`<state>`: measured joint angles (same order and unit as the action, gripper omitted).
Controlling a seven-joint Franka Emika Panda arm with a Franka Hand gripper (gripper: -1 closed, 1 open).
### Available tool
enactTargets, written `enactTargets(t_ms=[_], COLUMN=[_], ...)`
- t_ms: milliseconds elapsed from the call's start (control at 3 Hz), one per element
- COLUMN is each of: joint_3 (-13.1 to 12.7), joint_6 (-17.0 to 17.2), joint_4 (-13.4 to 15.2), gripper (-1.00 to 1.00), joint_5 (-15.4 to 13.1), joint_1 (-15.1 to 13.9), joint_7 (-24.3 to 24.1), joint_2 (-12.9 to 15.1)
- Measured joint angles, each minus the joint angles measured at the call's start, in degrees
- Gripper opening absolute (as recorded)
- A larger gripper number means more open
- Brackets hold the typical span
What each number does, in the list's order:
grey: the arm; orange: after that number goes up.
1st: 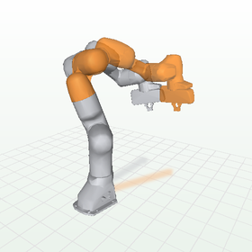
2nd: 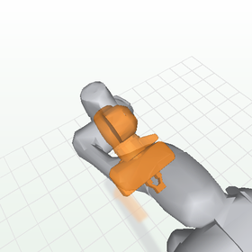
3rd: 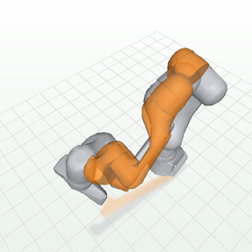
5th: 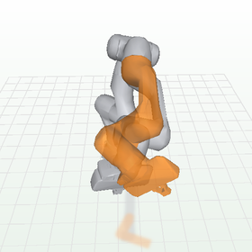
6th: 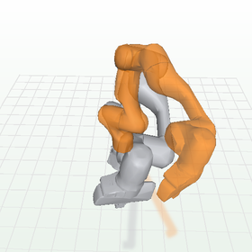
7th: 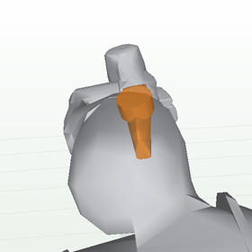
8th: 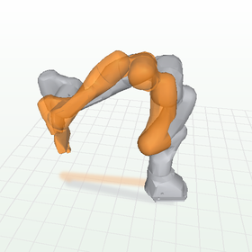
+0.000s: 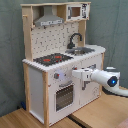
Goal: Play with the kitchen
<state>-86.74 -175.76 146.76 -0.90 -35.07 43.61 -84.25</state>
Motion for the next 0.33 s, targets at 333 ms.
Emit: enactTargets(t_ms=[333], joint_3=[1.16], joint_6=[2.33], joint_4=[0.08], gripper=[1.00], joint_5=[0.01], joint_1=[4.89], joint_7=[-1.66], joint_2=[-0.18])
